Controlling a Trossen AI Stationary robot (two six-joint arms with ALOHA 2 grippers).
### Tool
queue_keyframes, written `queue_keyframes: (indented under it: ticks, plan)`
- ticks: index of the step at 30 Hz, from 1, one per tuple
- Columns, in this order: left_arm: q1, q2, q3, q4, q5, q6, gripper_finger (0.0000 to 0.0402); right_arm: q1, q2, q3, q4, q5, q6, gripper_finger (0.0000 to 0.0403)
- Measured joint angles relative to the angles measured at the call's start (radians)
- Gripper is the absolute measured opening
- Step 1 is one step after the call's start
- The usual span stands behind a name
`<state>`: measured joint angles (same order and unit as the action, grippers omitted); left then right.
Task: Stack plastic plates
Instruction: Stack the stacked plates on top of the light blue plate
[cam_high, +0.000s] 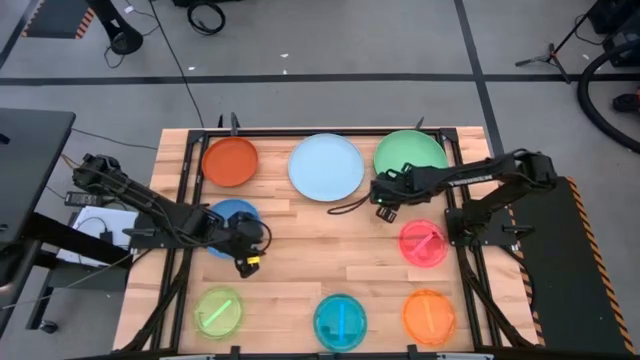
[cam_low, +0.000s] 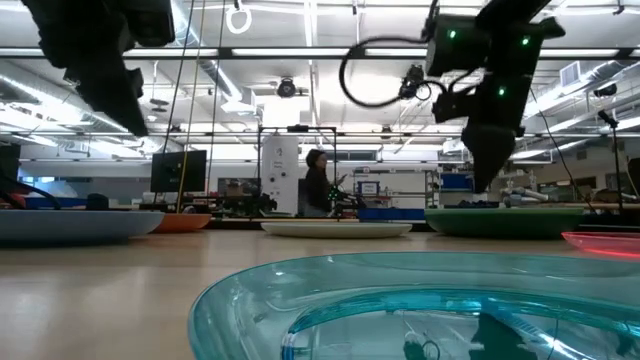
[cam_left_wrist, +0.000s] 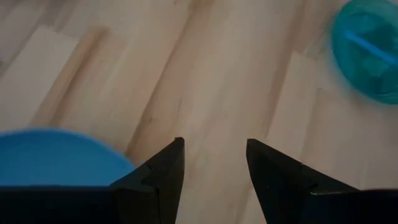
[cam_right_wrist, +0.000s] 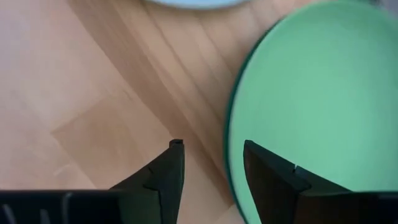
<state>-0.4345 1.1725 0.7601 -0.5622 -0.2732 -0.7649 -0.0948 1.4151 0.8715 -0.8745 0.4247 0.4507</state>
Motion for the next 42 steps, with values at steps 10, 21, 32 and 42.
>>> queue_keyframes:
  ticks: [10,21,32,42]
  plan:
    - [0.048,0.000,0.000,0.137,-0.002,0.123,0.0178,-0.128,0.124,-0.003,0.060,-0.034,-0.040,0.0170]
    - [0.042,0.000,0.000,0.146,-0.002,0.125,0.0178,-0.183,0.235,-0.003,0.094,-0.034,-0.110,0.0140]
    - [0.043,-0.002,0.000,0.145,-0.002,0.175,0.0178,-0.144,0.174,0.003,0.055,0.013,-0.140,0.0030]
    - [0.041,-0.004,0.000,0.050,0.051,0.100,0.0178,0.038,0.120,0.136,0.041,0.129,-0.348,0.0030]
